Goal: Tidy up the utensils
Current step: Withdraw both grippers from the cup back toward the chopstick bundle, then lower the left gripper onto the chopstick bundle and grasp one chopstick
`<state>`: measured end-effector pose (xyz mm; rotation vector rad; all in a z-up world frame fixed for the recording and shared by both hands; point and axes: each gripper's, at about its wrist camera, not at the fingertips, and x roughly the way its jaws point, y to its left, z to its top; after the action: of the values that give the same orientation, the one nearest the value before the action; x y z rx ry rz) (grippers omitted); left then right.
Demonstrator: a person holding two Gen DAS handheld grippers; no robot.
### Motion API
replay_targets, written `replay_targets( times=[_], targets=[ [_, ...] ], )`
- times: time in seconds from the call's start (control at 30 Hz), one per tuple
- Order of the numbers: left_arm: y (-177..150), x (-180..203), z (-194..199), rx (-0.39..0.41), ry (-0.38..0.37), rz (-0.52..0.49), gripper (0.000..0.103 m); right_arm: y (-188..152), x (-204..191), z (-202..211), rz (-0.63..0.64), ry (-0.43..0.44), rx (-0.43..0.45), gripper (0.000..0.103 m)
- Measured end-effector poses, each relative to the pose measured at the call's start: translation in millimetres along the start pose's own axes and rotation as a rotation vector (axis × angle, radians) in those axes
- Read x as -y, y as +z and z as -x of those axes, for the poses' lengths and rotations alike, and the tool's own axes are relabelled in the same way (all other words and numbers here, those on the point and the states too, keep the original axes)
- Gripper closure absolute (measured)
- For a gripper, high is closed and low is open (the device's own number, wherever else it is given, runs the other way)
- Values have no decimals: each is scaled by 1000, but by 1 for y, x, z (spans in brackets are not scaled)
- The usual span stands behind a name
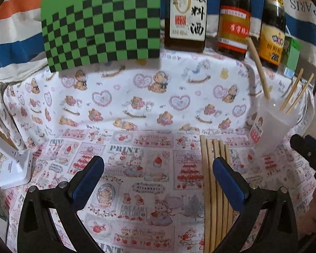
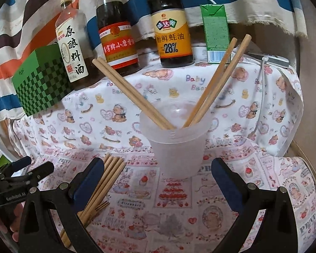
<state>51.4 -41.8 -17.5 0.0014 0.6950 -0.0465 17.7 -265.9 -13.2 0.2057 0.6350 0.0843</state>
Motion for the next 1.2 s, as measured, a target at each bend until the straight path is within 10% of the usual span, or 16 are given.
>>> replay_targets(
  times=[0.07, 0.3, 0.77, 1.2],
  targets=[
    [0, 1, -4, -25, -38, -3, 3, 1, -1, 0, 7, -3, -4, 1],
    [23, 9, -39, -226, -123, 59, 59, 3, 7, 1, -47, 19, -9, 1],
    [44, 58, -107, -441, -158, -55, 83, 2, 22, -15, -67, -59, -43, 10],
    [45, 72, -116, -456, -104, -131, 91, 2, 31, -17, -129, -27, -61, 10]
  ],
)
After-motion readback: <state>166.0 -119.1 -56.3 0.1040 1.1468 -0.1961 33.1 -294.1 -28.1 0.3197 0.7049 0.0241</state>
